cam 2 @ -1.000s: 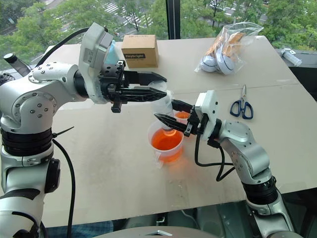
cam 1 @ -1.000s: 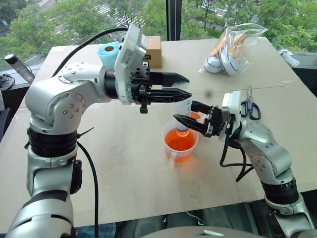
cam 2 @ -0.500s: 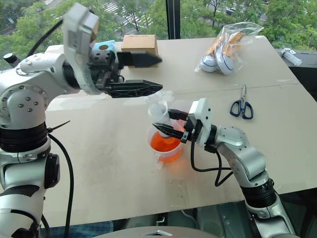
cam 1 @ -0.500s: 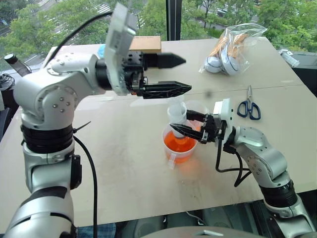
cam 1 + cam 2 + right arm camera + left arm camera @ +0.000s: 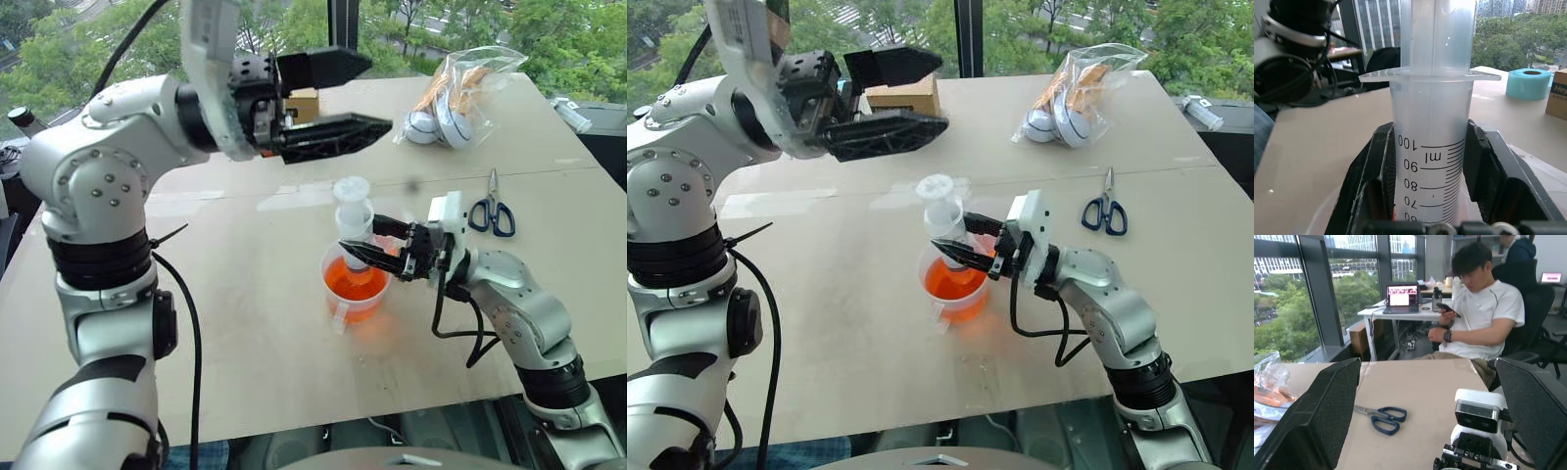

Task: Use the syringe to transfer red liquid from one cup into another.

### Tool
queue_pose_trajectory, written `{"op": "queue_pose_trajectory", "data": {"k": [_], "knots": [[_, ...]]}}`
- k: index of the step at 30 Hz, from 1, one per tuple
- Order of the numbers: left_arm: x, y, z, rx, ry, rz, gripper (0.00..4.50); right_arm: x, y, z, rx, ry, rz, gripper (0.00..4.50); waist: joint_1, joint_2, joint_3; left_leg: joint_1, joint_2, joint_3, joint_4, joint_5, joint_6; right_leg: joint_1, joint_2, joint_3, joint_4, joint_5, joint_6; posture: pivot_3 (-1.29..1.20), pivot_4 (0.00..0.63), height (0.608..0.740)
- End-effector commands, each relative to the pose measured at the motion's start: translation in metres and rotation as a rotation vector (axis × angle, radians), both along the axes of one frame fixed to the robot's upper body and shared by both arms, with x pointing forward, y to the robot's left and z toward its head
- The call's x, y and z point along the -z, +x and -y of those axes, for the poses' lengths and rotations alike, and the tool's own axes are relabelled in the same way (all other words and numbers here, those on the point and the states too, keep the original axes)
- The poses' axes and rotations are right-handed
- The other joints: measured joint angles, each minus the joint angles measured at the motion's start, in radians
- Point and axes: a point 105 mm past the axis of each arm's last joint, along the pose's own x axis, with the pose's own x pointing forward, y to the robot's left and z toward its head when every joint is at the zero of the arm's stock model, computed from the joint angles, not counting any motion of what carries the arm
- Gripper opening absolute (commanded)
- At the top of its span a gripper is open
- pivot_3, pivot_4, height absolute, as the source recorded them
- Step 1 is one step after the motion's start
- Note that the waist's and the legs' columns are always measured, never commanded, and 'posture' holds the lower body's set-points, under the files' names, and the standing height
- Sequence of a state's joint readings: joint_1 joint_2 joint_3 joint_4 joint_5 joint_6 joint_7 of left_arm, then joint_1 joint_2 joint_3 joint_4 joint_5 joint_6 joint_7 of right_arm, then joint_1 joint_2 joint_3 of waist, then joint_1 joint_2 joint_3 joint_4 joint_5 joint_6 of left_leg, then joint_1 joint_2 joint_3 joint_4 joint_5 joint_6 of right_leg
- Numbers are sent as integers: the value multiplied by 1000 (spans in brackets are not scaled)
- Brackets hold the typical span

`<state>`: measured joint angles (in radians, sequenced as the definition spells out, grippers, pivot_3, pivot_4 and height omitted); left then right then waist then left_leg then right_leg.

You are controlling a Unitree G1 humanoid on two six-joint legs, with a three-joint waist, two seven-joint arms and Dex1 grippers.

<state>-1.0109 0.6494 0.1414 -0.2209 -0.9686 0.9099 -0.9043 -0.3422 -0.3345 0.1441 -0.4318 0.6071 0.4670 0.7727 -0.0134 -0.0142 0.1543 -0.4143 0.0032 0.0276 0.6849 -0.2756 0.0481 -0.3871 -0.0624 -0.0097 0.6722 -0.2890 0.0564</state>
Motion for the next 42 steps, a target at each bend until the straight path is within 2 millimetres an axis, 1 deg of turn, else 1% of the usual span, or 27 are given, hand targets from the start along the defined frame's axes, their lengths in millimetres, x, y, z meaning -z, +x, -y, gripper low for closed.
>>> {"op": "queue_pose_trajectory", "data": {"k": [1,5,9,11,15,20,23,26,30,33,35,37,39,40,42], "knots": [[-18,-4,-5,-10,-62,40,4478,-33,-12,2,-47,80,70,1478,0,0,0,0,0,0,0,0,0,0,0,0,0,0,0,0,150,740],[-22,0,-7,-29,-90,40,4478,-52,-8,5,-42,145,56,1478,-1,0,0,0,0,0,0,0,0,0,0,0,0,0,0,0,150,740],[-24,2,-9,-40,-109,40,4478,-68,-5,9,-41,222,21,1478,-1,0,0,0,0,0,0,0,0,0,0,0,0,0,0,0,150,740],[-25,4,-11,-50,-115,43,4478,-72,-5,11,-41,240,11,1478,0,0,0,0,0,0,0,0,0,0,0,-1,0,0,0,0,150,740],[-27,12,-18,-92,-150,46,4478,-69,-7,13,-50,223,-6,1478,-1,0,0,0,0,0,0,0,0,0,0,-1,0,0,0,0,150,740],[-28,19,-20,-116,-169,52,4478,-59,-9,15,-51,170,-18,1478,-1,0,0,0,0,0,0,0,0,0,0,-1,0,0,0,0,150,740],[-27,22,-21,-120,-172,53,4478,-56,-8,16,-40,163,-18,1478,-1,0,0,0,0,0,0,0,0,0,0,0,0,0,0,0,150,740],[-27,24,-22,-126,-174,58,4478,-60,-8,15,-38,176,-11,1478,-1,0,0,0,0,0,0,0,0,0,0,0,0,0,0,0,150,740],[-26,25,-22,-127,-176,56,4478,-73,-8,20,-40,241,-12,1478,-1,0,0,0,0,0,0,0,0,0,0,0,0,0,0,0,150,740],[-23,27,-20,-123,-176,50,4478,-89,1,28,-10,309,-7,1478,-1,0,0,0,0,0,0,0,0,0,0,0,0,0,0,0,150,740],[-22,29,-18,-119,-179,49,4478,-96,7,31,6,329,-3,1478,-1,0,0,0,0,0,0,0,0,0,0,-1,0,0,0,0,150,740],[-23,29,-13,-101,-187,51,4478,-104,22,43,64,336,19,1478,-1,0,0,0,0,0,0,0,0,0,0,-1,0,0,0,0,150,740],[-24,29,-10,-88,-188,52,4478,-106,33,50,112,329,34,1478,2,0,0,0,0,0,0,0,0,0,0,-1,0,0,0,0,150,740],[-25,29,-8,-77,-192,49,4478,-103,42,53,163,310,48,1478,1,0,0,-1,0,0,0,0,0,0,0,-1,0,0,0,0,150,740],[-25,29,-5,-62,-193,46,4478,-98,54,56,223,276,64,1478,-1,0,0,-1,0,0,0,0,0,0,0,-1,1,0,0,0,150,740]]}}
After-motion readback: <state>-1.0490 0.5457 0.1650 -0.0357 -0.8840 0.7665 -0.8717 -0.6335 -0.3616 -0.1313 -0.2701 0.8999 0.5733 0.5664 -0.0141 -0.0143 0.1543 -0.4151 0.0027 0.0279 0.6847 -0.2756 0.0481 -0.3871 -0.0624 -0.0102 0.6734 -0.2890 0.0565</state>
